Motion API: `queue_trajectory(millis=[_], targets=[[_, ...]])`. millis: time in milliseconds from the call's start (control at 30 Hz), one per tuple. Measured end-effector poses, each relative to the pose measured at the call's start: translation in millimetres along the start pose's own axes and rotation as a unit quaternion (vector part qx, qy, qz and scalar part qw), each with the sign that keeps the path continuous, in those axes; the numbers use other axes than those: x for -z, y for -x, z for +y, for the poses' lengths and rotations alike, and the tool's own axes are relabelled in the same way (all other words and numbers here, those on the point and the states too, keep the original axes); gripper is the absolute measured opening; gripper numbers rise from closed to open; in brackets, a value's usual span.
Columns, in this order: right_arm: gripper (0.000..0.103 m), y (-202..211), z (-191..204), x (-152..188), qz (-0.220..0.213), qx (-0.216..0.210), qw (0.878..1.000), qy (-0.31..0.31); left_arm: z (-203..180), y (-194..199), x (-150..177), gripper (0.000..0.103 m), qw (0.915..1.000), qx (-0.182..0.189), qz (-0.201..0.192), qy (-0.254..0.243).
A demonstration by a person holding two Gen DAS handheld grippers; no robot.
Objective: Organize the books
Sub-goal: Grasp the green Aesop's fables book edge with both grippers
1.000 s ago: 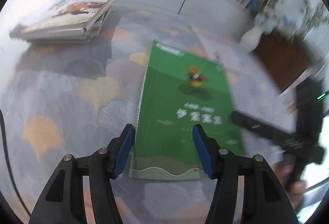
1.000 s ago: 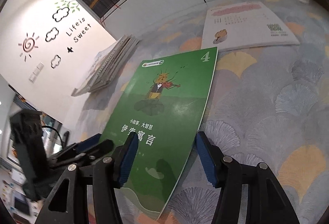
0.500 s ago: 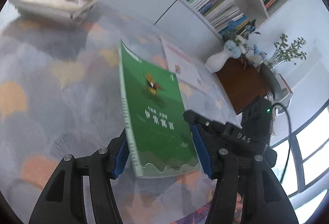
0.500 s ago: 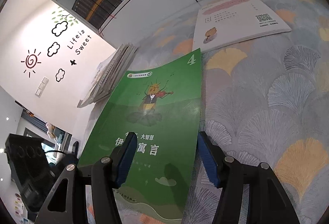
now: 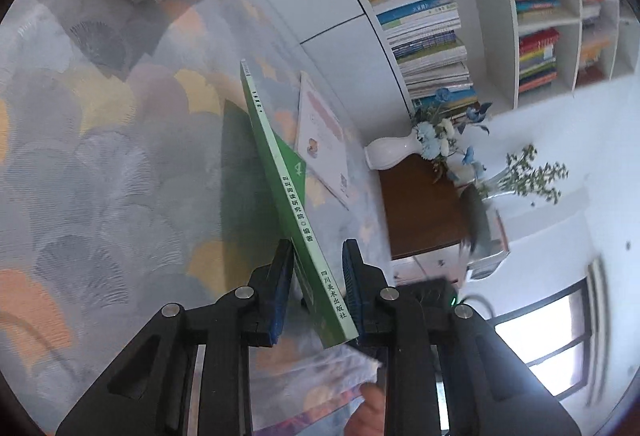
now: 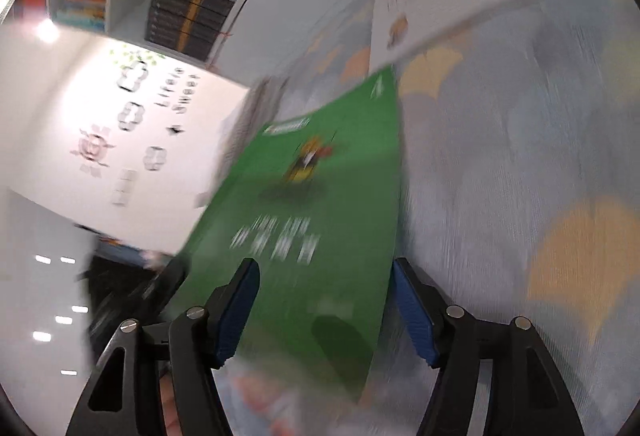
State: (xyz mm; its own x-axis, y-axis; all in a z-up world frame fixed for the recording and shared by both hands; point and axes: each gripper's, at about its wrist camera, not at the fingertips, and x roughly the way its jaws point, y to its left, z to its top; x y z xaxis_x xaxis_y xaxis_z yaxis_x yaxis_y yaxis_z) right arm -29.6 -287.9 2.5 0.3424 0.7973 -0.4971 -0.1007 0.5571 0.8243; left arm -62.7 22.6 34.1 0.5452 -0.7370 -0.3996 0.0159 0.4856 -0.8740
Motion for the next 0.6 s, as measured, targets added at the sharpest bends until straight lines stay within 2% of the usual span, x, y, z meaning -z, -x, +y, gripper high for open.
queue_trajectory(millis=[133, 200, 233, 267, 300, 333, 433, 500, 600], targets=[[0.066, 14.2, -11.3, 10.5, 0.000, -0.051, 0.998, -0.027, 1.8, -4.5, -2.7, 0.022, 0.9993, 0.024, 0.009, 0.026], [0.065, 12.9, -9.8, 11.6, 0.000, -0.048, 0.999, -0.026, 2.4, -5.4, -4.3, 0.022, 0.9987, 0.032, 0.012, 0.039], [0.063, 11.5, -8.2, 12.4, 0.000, -0.045, 0.999, -0.024, 2.6, -3.5, -4.6, 0.022, 0.9987, 0.032, 0.012, 0.038], [0.053, 8.4, -6.2, 13.2, 0.000, -0.047, 0.999, -0.026, 0.8, -2.5, -5.2, 0.022, 0.9990, 0.028, 0.009, 0.033], [0.051, 4.4, -5.9, 14.2, 0.004, -0.060, 0.998, -0.033, -0.8, -0.7, -6.4, 0.021, 0.9995, 0.018, 0.006, 0.026], [0.042, 0.6, -7.2, 15.4, 0.006, -0.067, 0.997, -0.044, -4.6, -0.5, -7.0, 0.021, 1.0000, -0.005, 0.005, 0.007], [0.028, -1.1, -8.2, 18.4, -0.008, -0.055, 0.997, -0.047, -10.6, -7.3, -4.0, 0.021, 0.9965, -0.073, 0.019, -0.035], [0.025, 2.7, 1.2, 18.9, -0.023, -0.024, 0.999, -0.019, -13.0, -14.3, 0.1, 0.021, 0.9914, -0.112, 0.028, -0.063], [0.022, 9.9, 29.4, 21.2, -0.048, 0.044, 0.996, 0.053, -23.5, -29.4, 11.2, 0.021, 0.9760, -0.174, 0.035, -0.127]])
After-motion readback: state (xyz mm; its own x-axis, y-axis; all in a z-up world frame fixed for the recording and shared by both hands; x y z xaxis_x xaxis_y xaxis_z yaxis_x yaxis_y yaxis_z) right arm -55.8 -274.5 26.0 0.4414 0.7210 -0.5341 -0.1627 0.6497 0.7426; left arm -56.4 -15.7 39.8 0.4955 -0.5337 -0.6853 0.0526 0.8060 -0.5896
